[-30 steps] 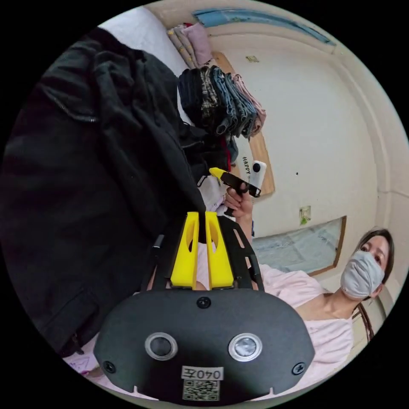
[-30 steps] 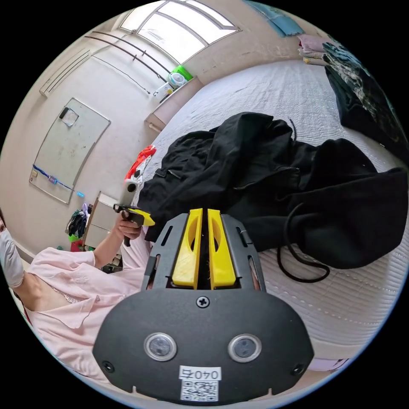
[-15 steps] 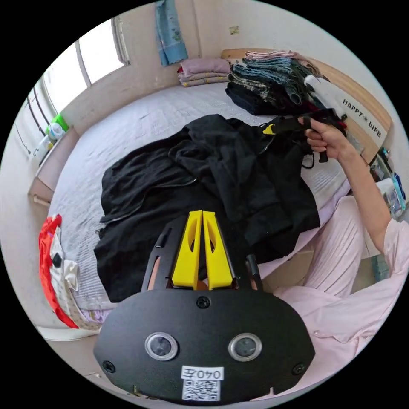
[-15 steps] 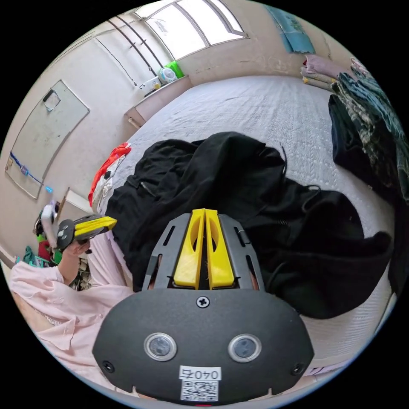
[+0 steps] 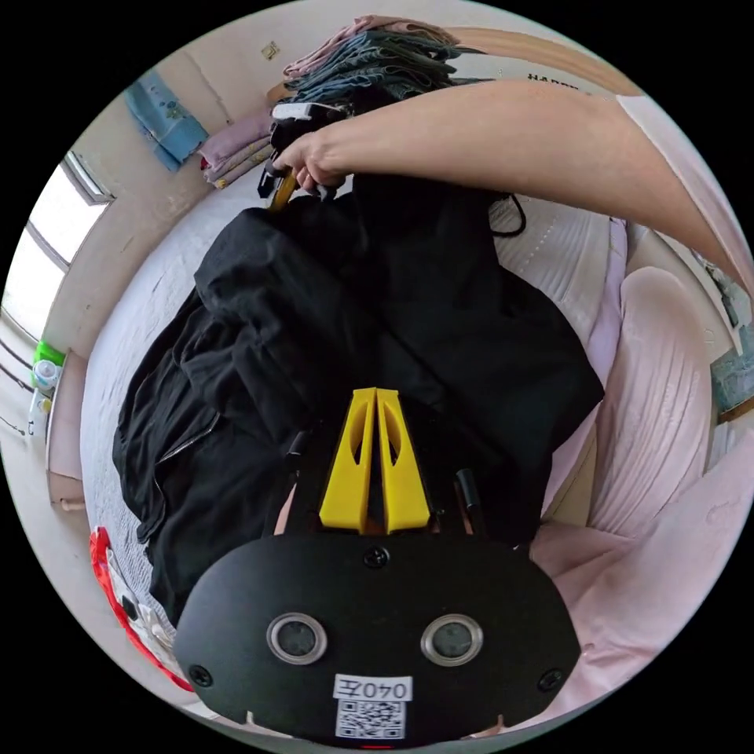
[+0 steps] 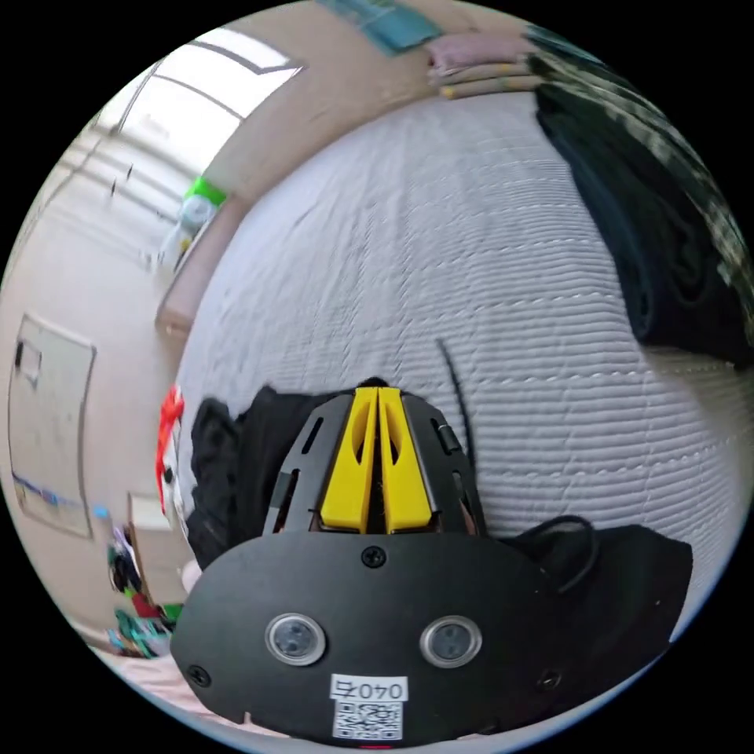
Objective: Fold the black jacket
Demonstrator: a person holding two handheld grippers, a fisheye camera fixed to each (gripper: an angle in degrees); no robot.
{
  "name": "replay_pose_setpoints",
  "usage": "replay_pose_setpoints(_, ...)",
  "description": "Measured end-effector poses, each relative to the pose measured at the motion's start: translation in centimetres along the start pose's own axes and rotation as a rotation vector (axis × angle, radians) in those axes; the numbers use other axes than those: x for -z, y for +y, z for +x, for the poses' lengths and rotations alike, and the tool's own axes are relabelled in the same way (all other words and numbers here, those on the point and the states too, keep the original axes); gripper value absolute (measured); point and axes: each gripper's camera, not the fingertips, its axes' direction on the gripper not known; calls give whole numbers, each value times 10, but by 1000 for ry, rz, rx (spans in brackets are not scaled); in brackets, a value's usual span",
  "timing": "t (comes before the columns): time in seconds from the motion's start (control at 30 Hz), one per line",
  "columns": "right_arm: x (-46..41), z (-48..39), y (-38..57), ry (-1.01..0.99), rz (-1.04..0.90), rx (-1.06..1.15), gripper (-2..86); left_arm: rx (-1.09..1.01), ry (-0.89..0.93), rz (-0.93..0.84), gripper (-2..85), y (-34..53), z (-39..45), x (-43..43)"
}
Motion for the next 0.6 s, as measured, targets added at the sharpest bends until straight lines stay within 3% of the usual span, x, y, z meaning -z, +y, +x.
replay_pose_setpoints(0.07,-1,29,-15,68,43,-127,-9,42,70,14,-9,4,-15,1)
replay_pose_setpoints(0.1,-7,36,-22,166,12,-134,-9,56,87,20,-9,6,-19,1)
replay_pose_setpoints(0.17,-6,32,-26,157,-10,-88,-9,82,132,48,-9,14,-33,5)
replay_pose_setpoints(0.27,22,-16,-9,35,44,136,-9,134,138,122,-9,26,-60,34)
replay_pose_setpoints(0.4,10,-102,38,-100,-133,472,-10,217,110,275,-9,37,-115,71)
replay_pose_setpoints(0.5,-34,-120,49,-91,-233,511,-9,230,244,192,-10,31,-145,54)
replay_pose_setpoints(0.57,-69,-106,39,32,-251,444,-9,122,440,6,-9,31,-134,10)
replay_pose_setpoints(0.6,-94,-91,31,153,-272,378,-9,143,417,8,-9,35,-133,3)
